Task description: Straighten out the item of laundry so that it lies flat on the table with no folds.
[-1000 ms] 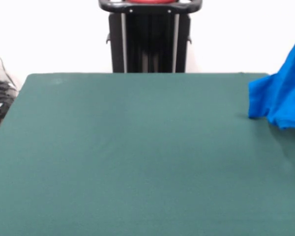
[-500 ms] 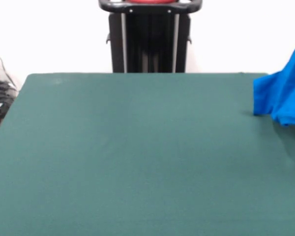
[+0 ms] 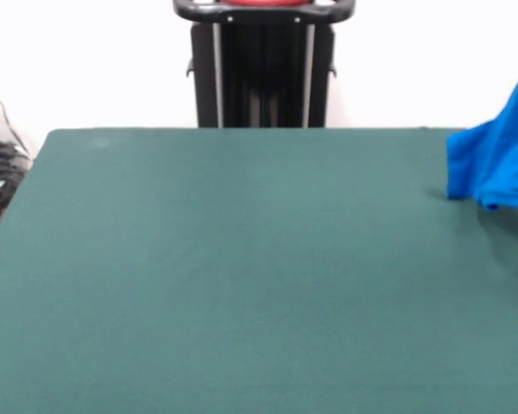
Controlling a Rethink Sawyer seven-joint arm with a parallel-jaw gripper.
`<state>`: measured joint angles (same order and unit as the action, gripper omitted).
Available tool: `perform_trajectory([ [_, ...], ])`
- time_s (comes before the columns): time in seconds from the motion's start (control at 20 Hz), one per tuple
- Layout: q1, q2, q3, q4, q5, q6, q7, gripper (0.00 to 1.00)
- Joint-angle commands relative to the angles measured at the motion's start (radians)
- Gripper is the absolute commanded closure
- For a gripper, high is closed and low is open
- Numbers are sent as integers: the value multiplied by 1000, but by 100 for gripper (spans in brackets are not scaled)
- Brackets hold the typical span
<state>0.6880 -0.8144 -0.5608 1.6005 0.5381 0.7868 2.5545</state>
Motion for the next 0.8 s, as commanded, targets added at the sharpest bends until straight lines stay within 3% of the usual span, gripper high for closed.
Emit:
perform_trajectory([
  [0.05, 50, 96, 13, -67, -32, 142, 357, 100],
  [0.8, 84, 121, 46, -77, -16, 108, 395, 100],
])
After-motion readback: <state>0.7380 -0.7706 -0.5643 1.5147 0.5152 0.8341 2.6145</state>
